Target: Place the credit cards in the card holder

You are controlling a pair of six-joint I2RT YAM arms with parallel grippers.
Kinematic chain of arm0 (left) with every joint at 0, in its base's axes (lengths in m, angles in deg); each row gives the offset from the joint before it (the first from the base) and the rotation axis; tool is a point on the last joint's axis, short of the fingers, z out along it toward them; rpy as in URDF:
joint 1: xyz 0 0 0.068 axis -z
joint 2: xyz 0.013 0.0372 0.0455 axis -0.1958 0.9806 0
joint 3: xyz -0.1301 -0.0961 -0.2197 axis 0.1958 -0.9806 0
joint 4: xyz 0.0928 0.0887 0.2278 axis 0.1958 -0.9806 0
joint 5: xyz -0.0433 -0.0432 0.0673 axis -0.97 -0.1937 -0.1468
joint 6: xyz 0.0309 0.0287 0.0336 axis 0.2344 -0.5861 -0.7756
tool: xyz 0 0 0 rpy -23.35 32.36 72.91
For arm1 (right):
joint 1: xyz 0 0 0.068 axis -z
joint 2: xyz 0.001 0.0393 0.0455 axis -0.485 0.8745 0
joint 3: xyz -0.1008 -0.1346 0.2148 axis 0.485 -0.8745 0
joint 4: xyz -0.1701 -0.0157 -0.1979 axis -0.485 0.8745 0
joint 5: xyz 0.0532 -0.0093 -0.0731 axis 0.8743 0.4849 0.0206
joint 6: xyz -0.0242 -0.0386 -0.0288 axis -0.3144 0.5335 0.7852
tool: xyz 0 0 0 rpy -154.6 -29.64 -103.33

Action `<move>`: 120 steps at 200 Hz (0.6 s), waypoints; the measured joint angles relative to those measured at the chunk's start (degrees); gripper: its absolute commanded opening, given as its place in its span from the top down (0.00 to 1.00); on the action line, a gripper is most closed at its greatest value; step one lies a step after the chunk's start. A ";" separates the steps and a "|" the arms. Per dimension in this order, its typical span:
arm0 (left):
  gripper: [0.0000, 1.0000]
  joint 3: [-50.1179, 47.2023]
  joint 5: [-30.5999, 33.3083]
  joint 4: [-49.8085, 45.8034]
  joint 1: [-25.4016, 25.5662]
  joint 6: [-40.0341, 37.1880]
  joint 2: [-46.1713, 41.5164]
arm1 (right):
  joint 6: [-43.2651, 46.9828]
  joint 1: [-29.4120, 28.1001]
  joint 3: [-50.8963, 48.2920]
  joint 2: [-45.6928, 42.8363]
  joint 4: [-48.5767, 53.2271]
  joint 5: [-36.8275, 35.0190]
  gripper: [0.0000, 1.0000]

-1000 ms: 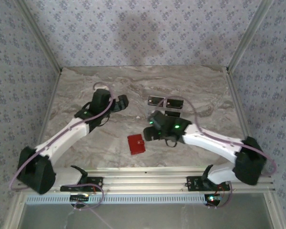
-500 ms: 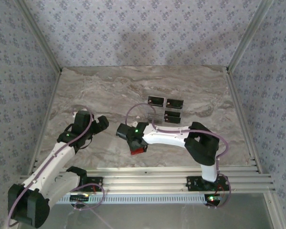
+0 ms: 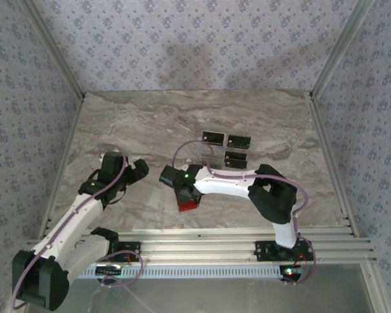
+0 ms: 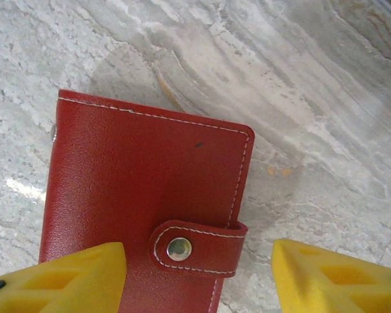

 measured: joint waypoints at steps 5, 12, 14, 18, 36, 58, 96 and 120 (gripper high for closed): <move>0.00 0.00 -0.07 0.00 0.00 0.00 0.00 | 0.04 0.02 0.00 0.17 -0.11 0.00 0.38; 0.00 0.00 -0.22 -0.02 0.00 0.00 0.02 | 0.20 0.02 0.00 0.37 -0.24 0.13 0.40; 0.00 0.00 -0.24 0.00 0.00 0.00 0.02 | 0.22 0.02 0.00 0.44 -0.26 0.17 0.41; 0.00 0.00 -0.22 0.02 0.00 0.00 0.02 | 0.26 0.09 0.00 0.57 -0.31 0.22 0.41; 0.00 0.00 -0.26 0.11 0.00 0.02 0.02 | 0.59 0.31 0.00 0.92 -0.66 0.50 0.47; 0.00 -0.17 -0.31 0.35 0.00 0.02 0.04 | 0.72 0.94 0.00 0.94 -1.29 0.85 0.55; 0.00 -0.52 -0.63 0.39 0.00 0.02 0.04 | 0.92 1.53 -0.50 0.94 -2.43 1.44 0.71; 0.00 -0.52 -0.66 0.39 0.00 0.02 0.04 | 0.66 1.51 -1.20 0.94 -3.45 1.60 0.83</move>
